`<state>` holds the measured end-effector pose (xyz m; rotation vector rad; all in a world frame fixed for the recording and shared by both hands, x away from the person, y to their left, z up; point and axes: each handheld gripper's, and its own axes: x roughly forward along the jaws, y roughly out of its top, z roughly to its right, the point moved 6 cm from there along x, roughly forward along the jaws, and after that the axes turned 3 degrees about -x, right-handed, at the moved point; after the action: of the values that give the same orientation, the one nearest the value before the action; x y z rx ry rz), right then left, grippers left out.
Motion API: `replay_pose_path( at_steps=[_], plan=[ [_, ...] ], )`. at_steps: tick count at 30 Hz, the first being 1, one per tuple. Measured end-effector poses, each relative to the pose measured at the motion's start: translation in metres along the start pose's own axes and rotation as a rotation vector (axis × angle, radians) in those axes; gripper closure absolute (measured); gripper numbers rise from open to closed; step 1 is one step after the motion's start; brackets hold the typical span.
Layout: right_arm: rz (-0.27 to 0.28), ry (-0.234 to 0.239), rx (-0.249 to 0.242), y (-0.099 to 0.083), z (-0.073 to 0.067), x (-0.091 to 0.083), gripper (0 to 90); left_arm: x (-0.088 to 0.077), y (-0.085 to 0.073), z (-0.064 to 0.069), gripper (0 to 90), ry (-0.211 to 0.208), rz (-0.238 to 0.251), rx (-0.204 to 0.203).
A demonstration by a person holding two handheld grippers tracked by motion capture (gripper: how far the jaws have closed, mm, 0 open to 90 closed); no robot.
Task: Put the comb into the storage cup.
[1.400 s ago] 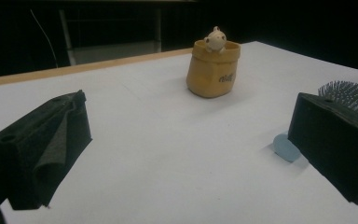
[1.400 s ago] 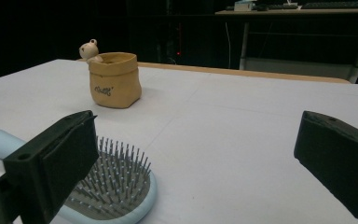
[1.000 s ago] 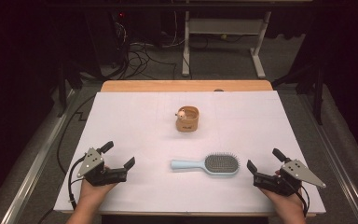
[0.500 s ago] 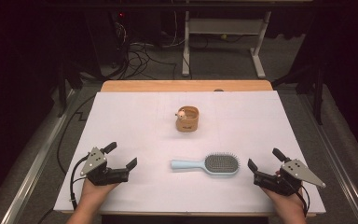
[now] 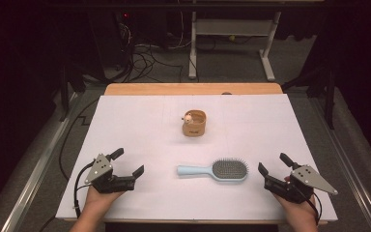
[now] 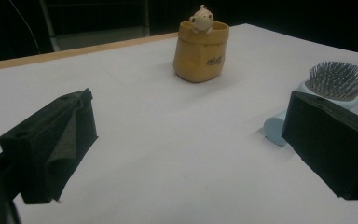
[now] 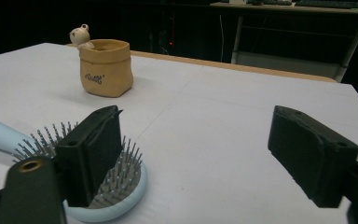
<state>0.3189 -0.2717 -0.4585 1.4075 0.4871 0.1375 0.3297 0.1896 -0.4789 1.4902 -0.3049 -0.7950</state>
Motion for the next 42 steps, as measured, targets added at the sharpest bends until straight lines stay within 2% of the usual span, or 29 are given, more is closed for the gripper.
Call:
replay_pose_path(
  at_steps=[2, 8, 9, 10, 11, 12, 15, 16, 17, 18, 19, 23, 24, 25, 28, 33, 42],
  plan=[
    [-0.001, 0.0, 0.0, 0.0, 0.0, 0.0, 25.1, 0.0, 0.0, 0.001, 4.6, -0.004, -0.002, 0.002],
    [-0.022, 0.028, -0.002, 0.002, -0.004, -0.001, 47.8, 0.0, 0.0, 0.001, 5.3, -0.008, 0.004, 0.0],
    [-0.022, 0.028, -0.002, 0.002, -0.004, -0.001, 47.8, 0.0, 0.0, 0.001, 5.4, -0.008, 0.004, 0.0],
    [-0.038, 0.049, 0.002, 0.002, -0.007, 0.0, 56.2, -0.001, 0.0, 0.001, 5.4, -0.01, 0.003, 0.001],
    [-0.049, 0.059, 0.0, 0.001, -0.008, 0.0, 59.9, -0.001, 0.0, 0.001, 5.5, -0.013, 0.002, 0.003],
    [-0.049, 0.059, 0.0, 0.001, -0.008, 0.0, 59.9, -0.001, 0.0, 0.001, 5.5, -0.013, 0.002, 0.003],
    [-0.085, 0.083, -0.018, -0.001, -0.013, 0.002, 75.4, -0.001, 0.001, 0.002, 5.5, -0.015, 0.009, 0.002],
    [-0.085, 0.083, -0.018, -0.001, -0.013, 0.002, 75.4, -0.001, 0.001, 0.002, 5.5, -0.015, 0.009, 0.002],
    [-0.108, 0.097, -0.035, -0.002, -0.017, 0.003, 84.7, -0.001, 0.001, 0.002, 5.6, -0.014, 0.01, 0.005],
    [-0.108, 0.097, -0.035, -0.002, -0.017, 0.003, 84.7, -0.001, 0.001, 0.002, 5.6, -0.014, 0.011, 0.005],
    [-0.123, 0.107, -0.05, -0.003, -0.02, 0.003, 90.0, -0.002, 0.001, 0.002, 5.7, -0.015, 0.012, 0.005],
    [-0.149, 0.139, -0.069, -0.004, -0.028, 0.004, 90.0, -0.001, 0.001, 0.002, 6.0, -0.014, 0.011, 0.004],
    [-0.164, 0.162, -0.08, -0.005, -0.034, 0.005, 90.0, -0.001, 0.001, 0.002, 6.0, -0.014, 0.011, 0.003],
    [-0.164, 0.162, -0.08, -0.005, -0.034, 0.005, 90.0, -0.001, 0.001, 0.002, 6.0, -0.014, 0.011, 0.003],
    [-0.189, 0.199, -0.107, -0.007, -0.047, 0.007, 90.0, -0.002, 0.002, 0.001, 6.1, -0.015, 0.013, 0.002],
    [-0.199, 0.221, -0.124, -0.008, -0.056, 0.009, 90.0, -0.002, 0.002, 0.001, 6.4, -0.014, 0.016, 0.0],
    [-0.221, 0.241, -0.144, -0.011, -0.061, 0.011, 90.0, -0.002, 0.002, 0.001, 6.9, -0.016, 0.015, 0.0]
  ],
)
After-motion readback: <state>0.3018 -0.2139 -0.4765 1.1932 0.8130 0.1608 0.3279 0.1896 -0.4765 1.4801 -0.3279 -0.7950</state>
